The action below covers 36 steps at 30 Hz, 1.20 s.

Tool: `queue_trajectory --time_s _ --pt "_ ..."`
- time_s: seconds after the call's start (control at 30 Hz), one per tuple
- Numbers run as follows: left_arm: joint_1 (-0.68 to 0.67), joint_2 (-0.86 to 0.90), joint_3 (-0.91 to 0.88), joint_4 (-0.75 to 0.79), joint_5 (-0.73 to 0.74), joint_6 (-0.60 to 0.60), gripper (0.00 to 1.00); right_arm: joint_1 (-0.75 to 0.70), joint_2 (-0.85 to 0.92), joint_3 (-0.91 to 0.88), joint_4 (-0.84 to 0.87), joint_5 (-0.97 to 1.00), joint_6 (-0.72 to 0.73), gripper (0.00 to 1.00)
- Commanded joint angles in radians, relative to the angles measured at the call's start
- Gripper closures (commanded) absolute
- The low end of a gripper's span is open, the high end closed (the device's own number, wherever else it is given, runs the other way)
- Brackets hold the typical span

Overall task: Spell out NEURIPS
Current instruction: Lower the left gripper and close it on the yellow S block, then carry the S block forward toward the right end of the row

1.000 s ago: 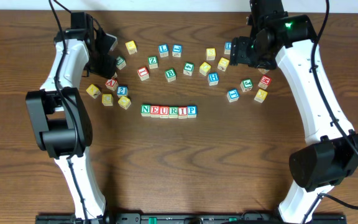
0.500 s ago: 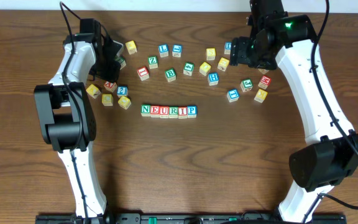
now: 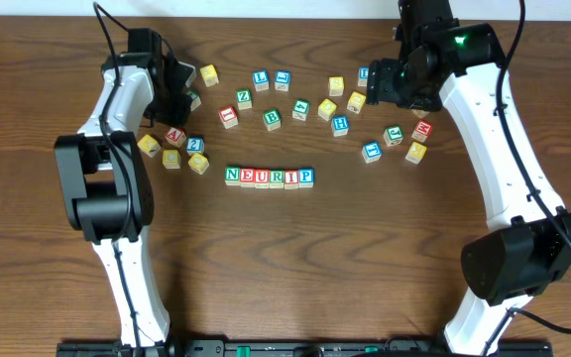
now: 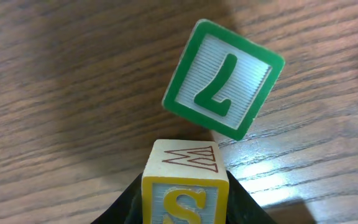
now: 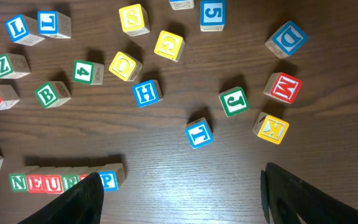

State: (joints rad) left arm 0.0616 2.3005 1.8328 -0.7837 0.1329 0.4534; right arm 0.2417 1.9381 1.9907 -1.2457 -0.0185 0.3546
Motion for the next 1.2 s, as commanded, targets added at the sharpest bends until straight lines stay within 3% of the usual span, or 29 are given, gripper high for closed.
queue_trajectory --time_s 0.0,0.23,0.43,0.7,0.83,1.17 --pt "-0.007 -0.117 0.0 0.002 0.013 -0.075 0.73 0.002 0.005 0.02 -0.002 0.009 -0.012 0.23" --pt "-0.064 -0.261 0.0 -0.021 0.013 -0.253 0.73 0.0 0.005 0.02 0.016 0.063 -0.013 0.23" --pt "-0.209 -0.316 0.0 -0.092 0.013 -0.377 0.73 -0.033 0.005 0.02 0.043 0.115 -0.011 0.25" --pt "-0.481 -0.284 -0.013 -0.146 0.011 -0.669 0.73 -0.17 0.005 0.02 0.052 0.113 -0.011 0.24" --pt "-0.591 -0.254 -0.014 -0.13 -0.1 -0.775 0.73 -0.222 0.005 0.02 0.044 0.069 -0.011 0.23" --pt "-0.756 -0.134 -0.014 -0.08 -0.153 -0.932 0.73 -0.252 0.005 0.02 0.014 0.05 -0.013 0.22"
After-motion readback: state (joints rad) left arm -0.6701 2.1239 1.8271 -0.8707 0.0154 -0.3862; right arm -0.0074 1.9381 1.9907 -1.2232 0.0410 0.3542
